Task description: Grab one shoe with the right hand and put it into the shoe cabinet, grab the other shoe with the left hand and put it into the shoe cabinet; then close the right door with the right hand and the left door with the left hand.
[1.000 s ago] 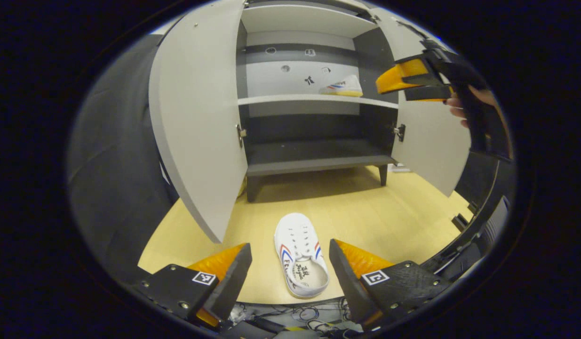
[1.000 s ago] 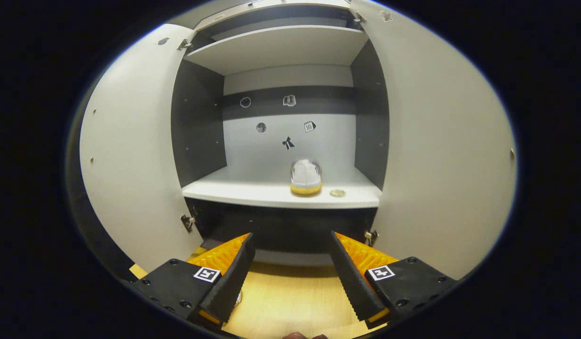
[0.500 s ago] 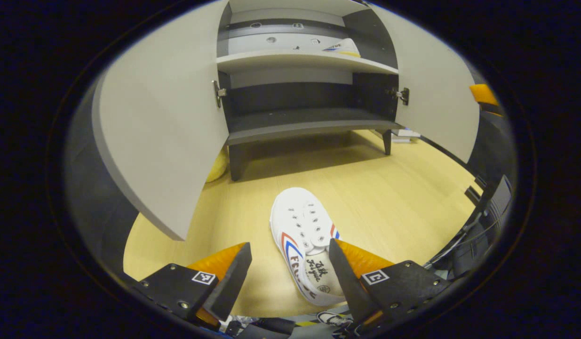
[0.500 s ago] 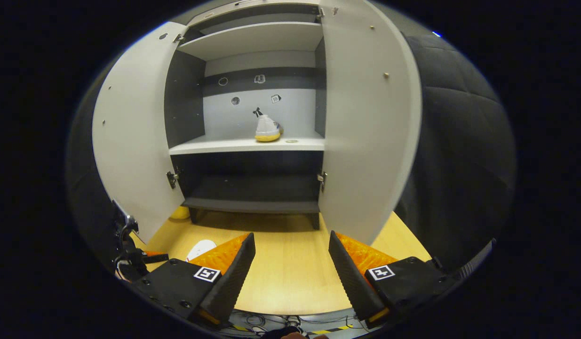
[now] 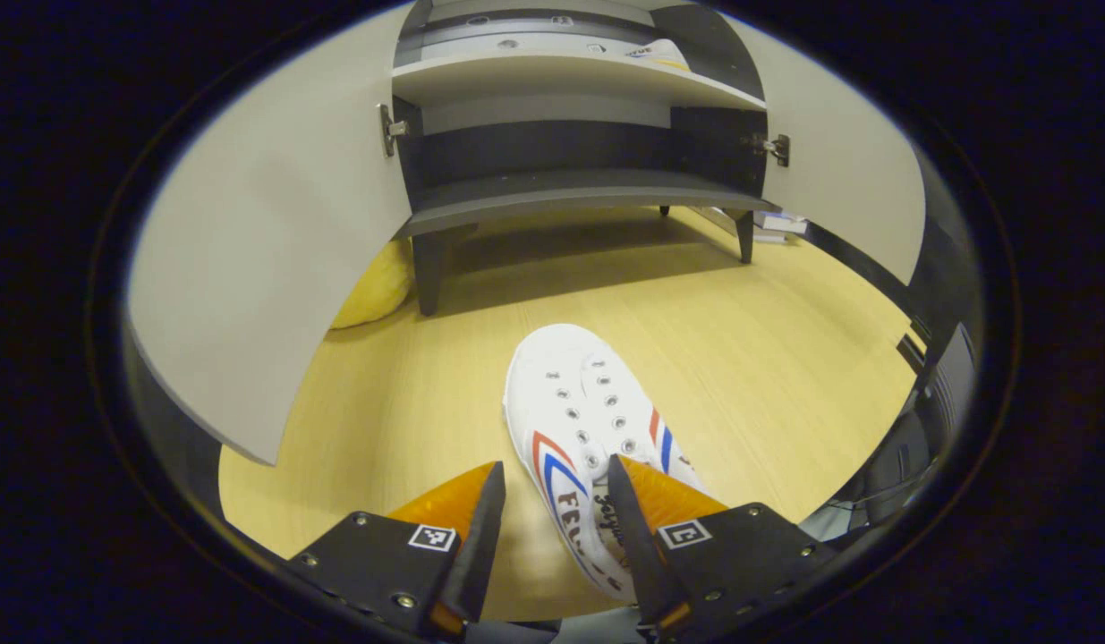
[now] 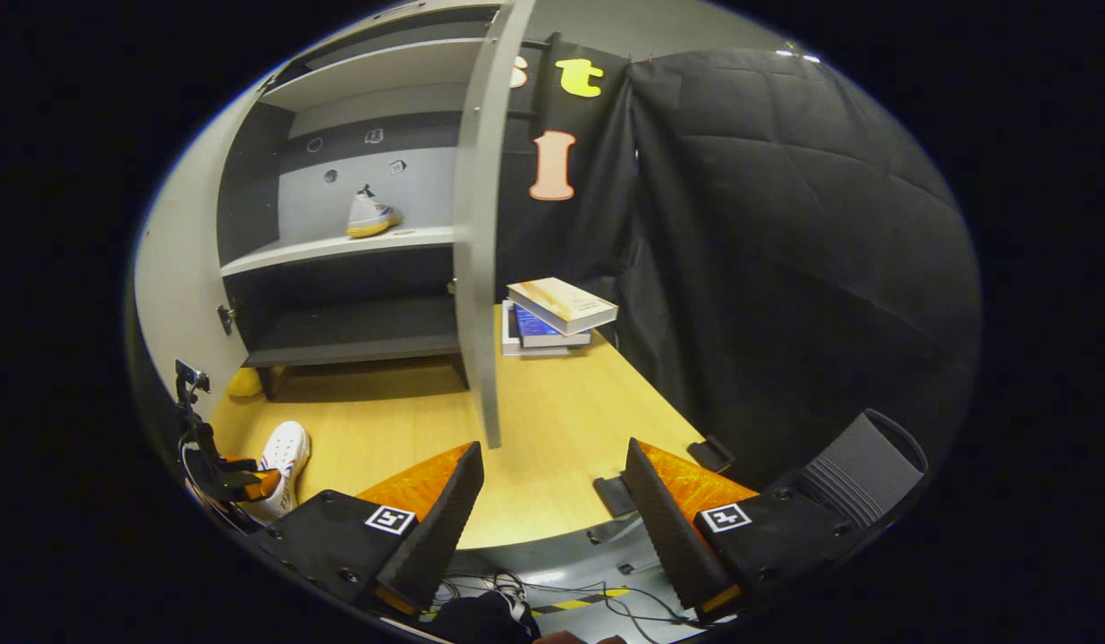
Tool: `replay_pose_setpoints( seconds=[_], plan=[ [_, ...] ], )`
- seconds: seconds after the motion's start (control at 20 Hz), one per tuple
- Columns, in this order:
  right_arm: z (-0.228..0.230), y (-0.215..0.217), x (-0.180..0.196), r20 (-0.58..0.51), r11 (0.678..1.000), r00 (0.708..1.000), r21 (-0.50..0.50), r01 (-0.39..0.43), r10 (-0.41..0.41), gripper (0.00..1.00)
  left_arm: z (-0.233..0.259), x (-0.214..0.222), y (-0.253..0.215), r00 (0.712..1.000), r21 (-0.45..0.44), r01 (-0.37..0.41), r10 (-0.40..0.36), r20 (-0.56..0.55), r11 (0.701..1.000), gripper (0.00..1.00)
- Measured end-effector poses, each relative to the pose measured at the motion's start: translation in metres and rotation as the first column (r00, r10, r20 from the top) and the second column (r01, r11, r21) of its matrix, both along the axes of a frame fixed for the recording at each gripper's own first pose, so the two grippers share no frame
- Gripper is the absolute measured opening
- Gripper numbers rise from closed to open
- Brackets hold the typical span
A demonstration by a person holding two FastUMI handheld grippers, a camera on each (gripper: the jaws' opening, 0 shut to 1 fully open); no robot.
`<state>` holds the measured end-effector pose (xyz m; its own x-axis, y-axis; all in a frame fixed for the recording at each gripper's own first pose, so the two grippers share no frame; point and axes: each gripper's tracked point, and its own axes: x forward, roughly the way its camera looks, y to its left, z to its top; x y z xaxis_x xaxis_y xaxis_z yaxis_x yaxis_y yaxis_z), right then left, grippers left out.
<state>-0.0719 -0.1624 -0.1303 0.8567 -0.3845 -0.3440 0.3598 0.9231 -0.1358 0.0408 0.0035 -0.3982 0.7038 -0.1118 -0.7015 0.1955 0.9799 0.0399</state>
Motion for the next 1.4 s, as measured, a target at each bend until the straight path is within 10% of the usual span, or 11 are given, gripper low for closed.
replay_pose_setpoints(
  seconds=[0.35,0.55,1.4],
  plan=[
    [0.001,-0.052,-0.014,0.003,0.995,0.995,-0.003,0.104,-0.104,1.0,-0.004,-0.006,-0.01,0.999,-0.006,-0.014,0.014,-0.051,1.0,0.45],
    [0.007,-0.069,-0.005,0.022,0.993,0.992,0.001,0.121,-0.121,1.0,-0.005,-0.004,-0.002,0.992,0.004,-0.117,0.117,-0.054,0.993,0.07],
    [0.049,-0.15,0.065,0.111,0.987,0.98,0.032,0.16,-0.162,0.98,0.081,0.01,0.005,0.968,-0.16,-0.243,0.249,0.015,0.957,0.01]
  ],
)
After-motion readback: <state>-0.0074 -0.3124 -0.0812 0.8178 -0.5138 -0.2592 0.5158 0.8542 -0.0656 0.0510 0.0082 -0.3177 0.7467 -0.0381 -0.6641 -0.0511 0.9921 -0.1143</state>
